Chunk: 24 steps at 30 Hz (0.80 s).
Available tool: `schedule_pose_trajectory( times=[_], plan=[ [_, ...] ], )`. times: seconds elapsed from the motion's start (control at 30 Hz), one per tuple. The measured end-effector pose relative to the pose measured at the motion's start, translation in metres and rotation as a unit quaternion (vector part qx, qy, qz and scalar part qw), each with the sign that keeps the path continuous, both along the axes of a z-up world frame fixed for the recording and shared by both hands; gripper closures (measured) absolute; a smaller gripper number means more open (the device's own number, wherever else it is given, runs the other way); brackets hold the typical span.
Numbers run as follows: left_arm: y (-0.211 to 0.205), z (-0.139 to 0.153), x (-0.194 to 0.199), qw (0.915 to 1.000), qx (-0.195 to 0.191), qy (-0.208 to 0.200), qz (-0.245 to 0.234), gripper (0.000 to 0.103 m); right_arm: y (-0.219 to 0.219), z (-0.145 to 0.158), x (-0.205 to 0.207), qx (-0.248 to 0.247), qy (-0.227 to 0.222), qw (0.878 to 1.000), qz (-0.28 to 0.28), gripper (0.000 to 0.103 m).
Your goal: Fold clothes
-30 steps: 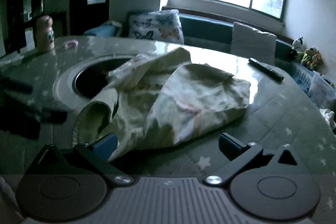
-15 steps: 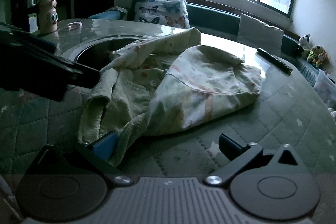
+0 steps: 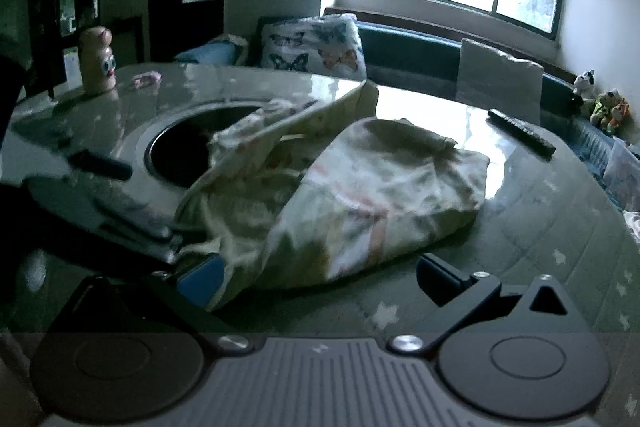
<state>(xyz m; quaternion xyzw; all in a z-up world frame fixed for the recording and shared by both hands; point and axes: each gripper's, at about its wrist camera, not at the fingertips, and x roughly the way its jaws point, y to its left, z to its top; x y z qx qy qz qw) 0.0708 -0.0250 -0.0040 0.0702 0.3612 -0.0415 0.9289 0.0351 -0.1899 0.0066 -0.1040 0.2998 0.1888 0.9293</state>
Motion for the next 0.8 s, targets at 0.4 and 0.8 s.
schedule_pose_trajectory(
  times=[0.4, 0.8],
  plan=[
    [0.000, 0.019, 0.002, 0.9995, 0.012, -0.011, -0.026, 0.000, -0.022, -0.007, 0.031, 0.044, 0.037, 0.998, -0.019, 0.000],
    [-0.002, 0.056, 0.037, 0.9974, 0.000, -0.056, -0.046, 0.001, -0.029, 0.011, 0.055, 0.038, 0.022, 0.999, -0.015, 0.000]
  ],
)
